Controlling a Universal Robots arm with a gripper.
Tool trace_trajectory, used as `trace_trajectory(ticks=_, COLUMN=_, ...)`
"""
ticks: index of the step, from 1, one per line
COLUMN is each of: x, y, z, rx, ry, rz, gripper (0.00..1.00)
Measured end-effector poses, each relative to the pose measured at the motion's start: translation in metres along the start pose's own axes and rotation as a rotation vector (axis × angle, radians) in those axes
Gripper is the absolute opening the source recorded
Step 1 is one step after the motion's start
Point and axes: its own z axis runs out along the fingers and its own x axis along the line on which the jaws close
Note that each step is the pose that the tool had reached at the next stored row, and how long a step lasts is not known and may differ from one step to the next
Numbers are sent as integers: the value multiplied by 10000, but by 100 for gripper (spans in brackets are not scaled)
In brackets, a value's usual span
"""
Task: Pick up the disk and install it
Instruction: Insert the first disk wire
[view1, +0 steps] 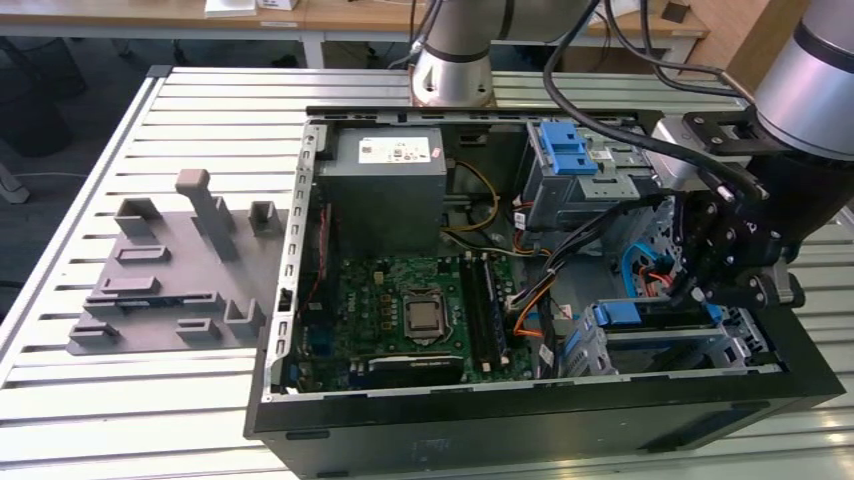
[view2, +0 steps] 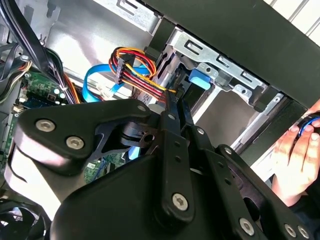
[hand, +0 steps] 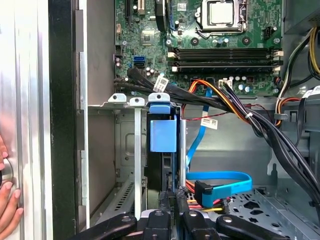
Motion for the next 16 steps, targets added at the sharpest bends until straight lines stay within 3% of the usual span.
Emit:
trace_trajectory(ticks=9, x=0, y=1, z=22, rx=0, ry=-18, rz=1, gripper=18)
trace_trajectory(ticks=10, x=0, y=1, z=20, rx=0, ry=-19, rz=1, gripper=24)
trace_trajectory(ticks=16, x=7, y=-3, z=-87, rx=-24, ry=-26, rz=-1, gripper=24)
